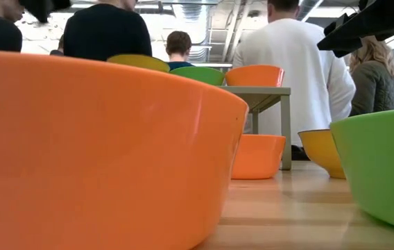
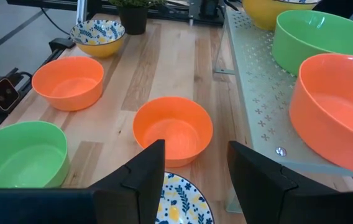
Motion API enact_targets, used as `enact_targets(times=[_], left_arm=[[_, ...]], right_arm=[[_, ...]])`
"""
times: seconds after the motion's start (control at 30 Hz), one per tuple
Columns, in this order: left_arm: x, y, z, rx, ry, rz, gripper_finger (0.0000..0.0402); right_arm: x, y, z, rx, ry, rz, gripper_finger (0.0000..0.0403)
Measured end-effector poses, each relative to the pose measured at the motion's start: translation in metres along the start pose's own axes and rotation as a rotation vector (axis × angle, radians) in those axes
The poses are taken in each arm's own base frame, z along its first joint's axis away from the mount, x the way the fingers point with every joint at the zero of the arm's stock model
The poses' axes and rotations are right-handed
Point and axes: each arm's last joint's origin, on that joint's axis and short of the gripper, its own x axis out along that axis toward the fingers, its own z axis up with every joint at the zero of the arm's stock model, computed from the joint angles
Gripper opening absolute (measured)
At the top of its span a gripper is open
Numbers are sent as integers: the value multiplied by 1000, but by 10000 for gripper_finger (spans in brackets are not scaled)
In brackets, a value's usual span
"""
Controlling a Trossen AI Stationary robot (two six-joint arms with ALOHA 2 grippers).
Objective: Pick & Place Mini bowls
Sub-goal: Stack the white patterned bowl on top of the white patterned bowl on the shelf
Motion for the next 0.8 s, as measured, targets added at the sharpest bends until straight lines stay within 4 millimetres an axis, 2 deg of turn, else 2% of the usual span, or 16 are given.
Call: enact_targets(times=[0.17,0.3,0.43,0.6,0.8], left_arm=[[23,1,-18,-1,34,-38,136],[41,0,-24,-28,10,-139,136],[52,-1,-28,-42,-30,-206,136],[62,2,-35,-36,-5,-189,136],[85,-3,-42,-18,98,-198,136]], right_arm=[[0,0,0,-1,1,0,169],[0,0,0,-1,1,0,169],[0,0,0,-1,0,-1,169],[0,0,2,-44,-17,-3,169],[6,-4,19,34,-170,-18,169]])
